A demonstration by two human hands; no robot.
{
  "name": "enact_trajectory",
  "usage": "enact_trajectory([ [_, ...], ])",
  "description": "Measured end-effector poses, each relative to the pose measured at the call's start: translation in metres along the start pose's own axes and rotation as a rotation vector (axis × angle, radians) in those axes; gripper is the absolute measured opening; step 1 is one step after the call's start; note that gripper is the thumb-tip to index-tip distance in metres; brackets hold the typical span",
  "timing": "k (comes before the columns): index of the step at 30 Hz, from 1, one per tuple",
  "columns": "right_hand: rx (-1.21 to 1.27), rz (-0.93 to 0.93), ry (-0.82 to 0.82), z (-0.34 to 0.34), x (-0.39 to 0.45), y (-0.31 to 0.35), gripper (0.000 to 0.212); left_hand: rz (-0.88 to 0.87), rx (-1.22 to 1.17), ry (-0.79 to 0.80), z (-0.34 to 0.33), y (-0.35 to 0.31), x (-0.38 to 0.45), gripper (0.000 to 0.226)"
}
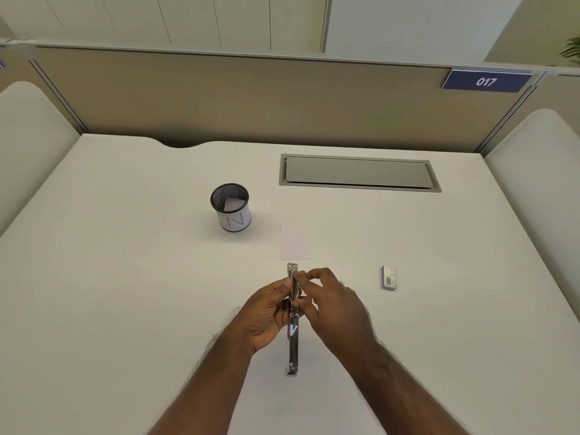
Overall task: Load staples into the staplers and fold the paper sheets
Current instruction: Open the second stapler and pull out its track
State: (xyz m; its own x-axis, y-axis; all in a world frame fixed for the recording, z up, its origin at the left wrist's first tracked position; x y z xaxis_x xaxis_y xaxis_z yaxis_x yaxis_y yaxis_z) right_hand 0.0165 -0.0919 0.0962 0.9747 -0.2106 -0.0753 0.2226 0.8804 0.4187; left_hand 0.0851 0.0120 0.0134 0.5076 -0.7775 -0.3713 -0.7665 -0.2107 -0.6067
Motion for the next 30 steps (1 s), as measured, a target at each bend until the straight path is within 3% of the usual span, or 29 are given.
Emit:
enact_trajectory([
  [9, -0.062, 0.061, 0.014, 0.006, -0.002, 0.005, 0.030, 0.023, 0.027, -0.026, -0.004, 0.004, -0.002, 0.034],
  [20, 0.104, 0.030, -0.019, 0.000, -0.012, -0.001, 0.006, 0.021, 0.018, -0.059, -0.010, 0.008, -0.008, 0.033],
  [30, 0.245, 0.058, -0.031, 0.000, -0.016, 0.003, 0.006, -0.003, 0.057, -0.054, -0.011, 0.003, -0.009, 0.035],
])
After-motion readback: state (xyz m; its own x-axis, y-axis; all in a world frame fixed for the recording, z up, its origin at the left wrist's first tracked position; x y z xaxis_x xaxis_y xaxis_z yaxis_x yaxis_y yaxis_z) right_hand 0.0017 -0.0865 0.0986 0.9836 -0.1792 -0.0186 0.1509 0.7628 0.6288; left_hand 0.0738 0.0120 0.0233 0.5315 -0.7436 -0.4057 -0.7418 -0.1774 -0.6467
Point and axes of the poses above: each hand's wrist, its own x-axis towards the middle knuckle, its own z-axis out of the back of the hand, y = z × x, the point moved 5 cm from there along x, towards the middle knuckle, and after that the axes turned 5 degrees about y, right-handed, at the moved point
